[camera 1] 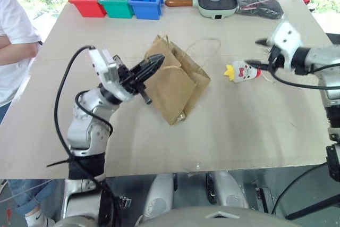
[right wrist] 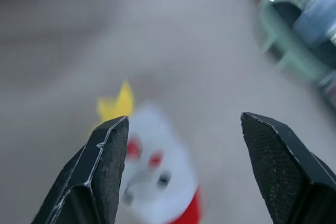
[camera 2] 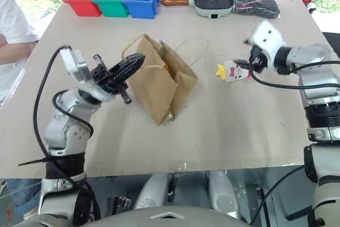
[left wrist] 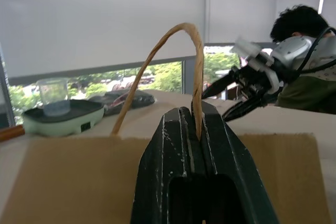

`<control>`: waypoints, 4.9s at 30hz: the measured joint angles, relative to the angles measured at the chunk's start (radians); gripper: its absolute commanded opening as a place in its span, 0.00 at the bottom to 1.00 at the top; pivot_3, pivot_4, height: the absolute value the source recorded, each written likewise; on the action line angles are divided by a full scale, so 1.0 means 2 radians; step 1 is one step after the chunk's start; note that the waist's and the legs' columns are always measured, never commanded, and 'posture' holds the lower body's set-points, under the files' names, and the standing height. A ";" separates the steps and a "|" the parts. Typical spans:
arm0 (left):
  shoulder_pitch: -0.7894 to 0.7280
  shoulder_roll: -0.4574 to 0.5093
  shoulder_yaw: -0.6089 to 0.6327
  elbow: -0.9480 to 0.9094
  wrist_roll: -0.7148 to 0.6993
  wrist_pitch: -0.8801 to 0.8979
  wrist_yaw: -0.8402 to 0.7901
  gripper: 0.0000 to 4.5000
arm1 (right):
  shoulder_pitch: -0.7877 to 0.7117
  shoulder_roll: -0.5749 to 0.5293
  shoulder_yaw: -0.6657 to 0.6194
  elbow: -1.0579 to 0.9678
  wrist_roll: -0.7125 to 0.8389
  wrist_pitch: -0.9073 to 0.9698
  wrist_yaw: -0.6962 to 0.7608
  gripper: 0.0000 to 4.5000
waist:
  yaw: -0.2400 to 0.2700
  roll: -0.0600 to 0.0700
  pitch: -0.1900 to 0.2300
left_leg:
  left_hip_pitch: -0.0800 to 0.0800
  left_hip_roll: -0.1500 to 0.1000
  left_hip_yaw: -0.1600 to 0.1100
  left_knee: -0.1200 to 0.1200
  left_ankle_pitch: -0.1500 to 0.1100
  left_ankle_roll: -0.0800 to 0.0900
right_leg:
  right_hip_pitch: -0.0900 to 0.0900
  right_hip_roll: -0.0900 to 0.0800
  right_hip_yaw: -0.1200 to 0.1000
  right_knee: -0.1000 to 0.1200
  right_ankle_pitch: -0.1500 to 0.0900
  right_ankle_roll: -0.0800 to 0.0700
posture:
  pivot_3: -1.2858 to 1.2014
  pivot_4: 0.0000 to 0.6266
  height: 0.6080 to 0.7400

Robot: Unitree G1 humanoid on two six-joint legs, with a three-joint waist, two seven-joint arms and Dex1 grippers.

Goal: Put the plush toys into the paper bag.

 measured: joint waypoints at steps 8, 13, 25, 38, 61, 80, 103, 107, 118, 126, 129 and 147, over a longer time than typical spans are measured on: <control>0.035 0.000 0.007 -0.065 -0.006 0.006 0.053 0.00 | -0.102 0.068 0.031 0.228 -0.054 -0.080 -0.002 0.54 | 0.001 0.000 0.000 | 0.000 0.000 0.000 0.000 0.000 0.000 | 0.001 0.000 -0.001 0.000 0.000 0.000 | 0.52 0.24 1.00; 0.046 0.002 0.009 -0.074 -0.007 0.008 0.064 0.00 | -0.112 0.076 0.028 0.267 -0.063 -0.117 -0.010 0.02 | 0.002 0.000 0.000 | 0.000 0.000 -0.001 0.001 0.000 0.000 | 0.001 0.000 -0.001 0.000 0.000 0.000 | 0.52 0.24 1.00; 0.072 -0.004 0.008 -0.098 -0.021 0.007 0.083 0.00 | -0.027 0.030 -0.123 -0.191 0.132 0.151 0.014 0.01 | 0.003 0.002 0.001 | -0.001 0.001 -0.002 0.000 0.000 0.000 | 0.000 0.000 -0.001 0.000 0.000 0.000 | 0.52 0.24 1.00; 0.071 -0.036 -0.021 -0.097 -0.019 -0.008 0.092 0.00 | -0.104 0.108 0.062 -0.213 0.075 0.151 0.003 0.01 | 0.005 0.001 0.001 | -0.002 0.000 -0.002 0.000 0.000 0.000 | -0.001 0.000 -0.002 0.000 0.000 0.000 | 0.52 0.24 1.00; 0.194 -0.073 -0.032 -0.096 0.025 -0.099 0.090 0.00 | -0.122 0.107 0.031 -0.220 0.126 0.289 0.093 0.92 | 0.009 0.001 0.001 | -0.001 0.001 -0.003 0.000 0.000 0.000 | -0.001 -0.001 -0.002 0.000 0.000 0.000 | 0.52 0.24 1.00; 0.167 -0.018 0.001 -0.094 -0.015 -0.079 0.075 0.00 | -0.006 0.161 -0.264 -0.315 0.345 0.593 -0.095 0.92 | 0.001 0.002 0.001 | 0.000 0.000 0.000 -0.001 0.000 0.000 | -0.001 0.001 -0.001 0.000 0.000 0.000 | 0.52 0.24 1.00; -0.131 0.121 0.059 0.124 -0.119 0.061 0.017 0.00 | -0.044 0.267 -0.260 -0.401 0.544 0.493 -0.229 0.01 | 0.002 0.001 0.001 | -0.002 0.000 -0.002 -0.001 0.000 0.000 | -0.001 0.002 -0.004 0.000 0.000 0.000 | 0.52 0.24 1.00; -0.251 0.134 0.012 0.272 -0.052 0.054 -0.050 0.00 | 0.003 0.246 -0.225 -0.450 0.533 0.483 -0.274 0.01 | 0.003 0.000 0.000 | -0.002 -0.001 -0.001 -0.001 0.000 0.000 | -0.001 0.002 -0.003 -0.001 0.000 0.000 | 0.52 0.24 1.00; -0.330 0.096 -0.045 0.474 0.044 0.001 -0.200 0.51 | 0.080 0.154 -0.171 -0.504 0.465 0.444 -0.295 0.81 | -0.005 0.000 0.001 | -0.010 0.000 -0.001 0.002 0.000 0.000 | -0.012 0.001 -0.002 0.007 0.000 0.000 | 0.52 0.24 1.00; -0.141 0.161 0.077 0.289 -0.063 0.167 -0.176 0.97 | 0.205 0.002 -0.249 -0.568 0.569 0.463 -0.240 0.81 | -0.006 0.000 0.001 | -0.010 0.001 -0.002 0.003 0.000 0.000 | -0.012 0.000 -0.001 0.006 0.000 0.000 | 0.52 0.24 1.00; -0.109 0.162 0.095 0.240 -0.085 0.197 -0.164 1.00 | 0.222 -0.001 -0.212 -0.570 0.546 0.449 -0.228 0.69 | 0.002 0.000 0.001 | -0.008 0.001 -0.002 0.004 0.000 0.000 | -0.010 0.000 -0.001 0.007 0.000 0.000 | 0.52 0.24 1.00; 0.029 0.086 0.031 0.053 -0.006 0.120 -0.064 1.00 | 0.119 0.209 0.079 -0.298 0.223 0.178 -0.165 0.02 | 0.008 -0.001 0.000 | -0.008 0.001 -0.002 0.004 0.000 0.000 | -0.009 0.000 -0.001 0.007 0.000 0.000 | 0.52 0.24 1.00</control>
